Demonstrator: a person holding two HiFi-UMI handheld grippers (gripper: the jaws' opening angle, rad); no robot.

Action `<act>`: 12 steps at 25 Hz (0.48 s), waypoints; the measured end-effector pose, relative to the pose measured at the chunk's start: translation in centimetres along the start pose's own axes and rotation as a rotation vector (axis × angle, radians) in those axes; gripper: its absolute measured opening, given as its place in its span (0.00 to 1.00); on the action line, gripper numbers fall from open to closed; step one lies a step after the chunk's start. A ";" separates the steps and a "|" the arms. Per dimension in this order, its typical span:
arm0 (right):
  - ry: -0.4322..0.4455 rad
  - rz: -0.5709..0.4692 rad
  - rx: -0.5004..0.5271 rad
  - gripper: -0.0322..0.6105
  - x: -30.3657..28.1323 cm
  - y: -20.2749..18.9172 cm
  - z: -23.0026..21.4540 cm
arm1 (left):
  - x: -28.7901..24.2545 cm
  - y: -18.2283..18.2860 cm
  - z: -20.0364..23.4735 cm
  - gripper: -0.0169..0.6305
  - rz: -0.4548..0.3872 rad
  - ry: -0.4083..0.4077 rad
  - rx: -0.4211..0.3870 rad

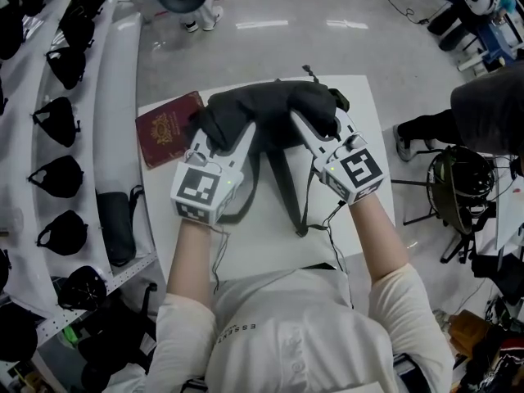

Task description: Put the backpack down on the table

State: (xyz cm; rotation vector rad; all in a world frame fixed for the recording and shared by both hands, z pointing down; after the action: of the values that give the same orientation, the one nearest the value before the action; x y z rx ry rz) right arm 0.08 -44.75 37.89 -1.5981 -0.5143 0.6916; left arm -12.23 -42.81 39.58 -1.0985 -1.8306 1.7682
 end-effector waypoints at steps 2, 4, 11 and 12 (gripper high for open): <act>0.001 0.012 -0.011 0.17 0.6 -0.7 0.5 | 0.5 -0.6 -0.5 0.14 0.003 -0.012 0.046; 0.003 0.017 -0.026 0.17 1.3 -1.2 1.0 | 0.9 -1.0 -1.2 0.14 0.005 -0.020 0.067; 0.017 0.042 -0.077 0.17 4.1 -3.4 2.3 | 2.3 -2.4 -4.4 0.15 0.025 -0.006 0.096; 0.022 0.043 -0.079 0.17 4.4 -3.6 2.6 | 2.6 -2.7 -4.9 0.15 0.025 -0.005 0.099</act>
State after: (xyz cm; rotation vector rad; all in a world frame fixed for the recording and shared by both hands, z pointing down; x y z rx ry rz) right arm 1.74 -39.37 40.67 -1.6932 -0.4975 0.6930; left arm -11.05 -37.39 42.18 -1.0847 -1.7196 1.8553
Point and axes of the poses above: the fingertips, and each gripper's own axes: x backward along the fingers, z to its left, y out of its top, the point moved 3 cm from there along x, backward along the fingers, and after that the axes turned 8 degrees about -x, right-handed, at the moved point
